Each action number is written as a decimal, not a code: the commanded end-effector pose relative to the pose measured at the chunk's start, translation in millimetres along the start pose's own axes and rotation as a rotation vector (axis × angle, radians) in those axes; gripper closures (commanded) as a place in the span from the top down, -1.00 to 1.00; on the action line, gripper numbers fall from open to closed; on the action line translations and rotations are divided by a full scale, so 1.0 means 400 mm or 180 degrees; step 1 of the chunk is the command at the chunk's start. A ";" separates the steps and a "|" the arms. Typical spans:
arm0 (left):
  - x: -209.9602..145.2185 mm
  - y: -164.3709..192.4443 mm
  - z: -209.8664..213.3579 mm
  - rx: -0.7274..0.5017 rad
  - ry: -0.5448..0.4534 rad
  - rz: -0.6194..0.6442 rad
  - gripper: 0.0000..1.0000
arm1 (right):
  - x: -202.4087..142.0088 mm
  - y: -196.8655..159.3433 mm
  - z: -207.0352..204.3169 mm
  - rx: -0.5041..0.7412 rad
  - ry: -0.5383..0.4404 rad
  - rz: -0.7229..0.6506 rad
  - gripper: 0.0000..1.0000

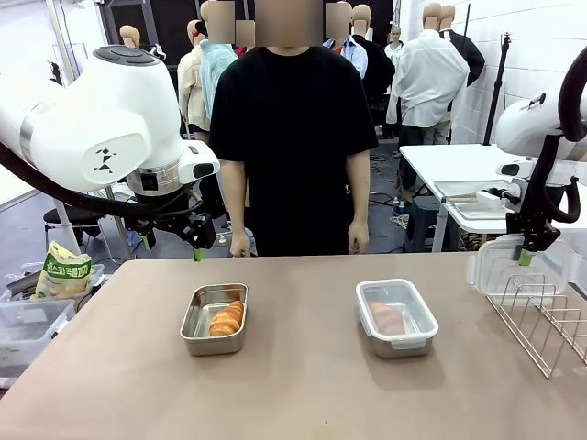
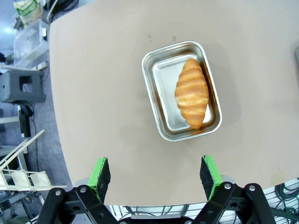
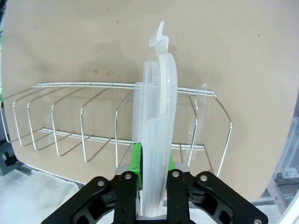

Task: Place the bread in airtight containers.
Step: Pick up one Airtight Container lid and hand it to the human, then release when the human grabs the Airtight Container lid.

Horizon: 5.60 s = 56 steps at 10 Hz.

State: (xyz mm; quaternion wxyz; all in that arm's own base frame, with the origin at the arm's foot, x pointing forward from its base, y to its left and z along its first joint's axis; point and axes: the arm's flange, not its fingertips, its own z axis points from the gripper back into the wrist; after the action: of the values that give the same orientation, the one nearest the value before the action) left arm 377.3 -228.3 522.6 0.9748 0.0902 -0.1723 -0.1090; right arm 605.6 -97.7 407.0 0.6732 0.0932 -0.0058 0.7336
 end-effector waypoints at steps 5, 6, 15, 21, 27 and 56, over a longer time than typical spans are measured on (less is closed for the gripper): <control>0.000 0.002 0.002 0.0000 0.0015 -0.0007 1.00 | 0.006 0.022 0.054 0.0208 -0.0081 -0.0086 -1.00; 0.000 0.002 0.002 0.0000 0.0015 -0.0007 1.00 | 0.008 0.055 0.099 0.0114 -0.0108 -0.0136 -1.00; 0.000 0.002 0.002 0.0000 0.0015 -0.0007 1.00 | 0.099 0.170 0.401 -0.0685 -0.0625 0.1217 -1.00; 0.000 0.002 0.002 0.0000 0.0015 -0.0007 1.00 | 0.463 0.151 0.567 -0.2066 -0.0483 0.2388 -1.00; 0.000 0.002 0.002 0.0000 0.0015 -0.0007 1.00 | 0.622 0.047 0.451 -0.2247 -0.0807 0.2703 -1.00; 0.000 0.002 0.002 0.0000 0.0015 -0.0007 1.00 | 0.619 0.065 0.469 -0.2364 -0.0776 0.2666 -1.00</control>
State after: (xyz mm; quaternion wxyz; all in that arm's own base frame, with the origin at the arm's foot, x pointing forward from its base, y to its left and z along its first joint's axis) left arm 377.2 -228.7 522.6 0.9748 0.0905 -0.1723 -0.1092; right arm 585.9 119.1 631.0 0.3063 -0.0759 -0.3771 0.8708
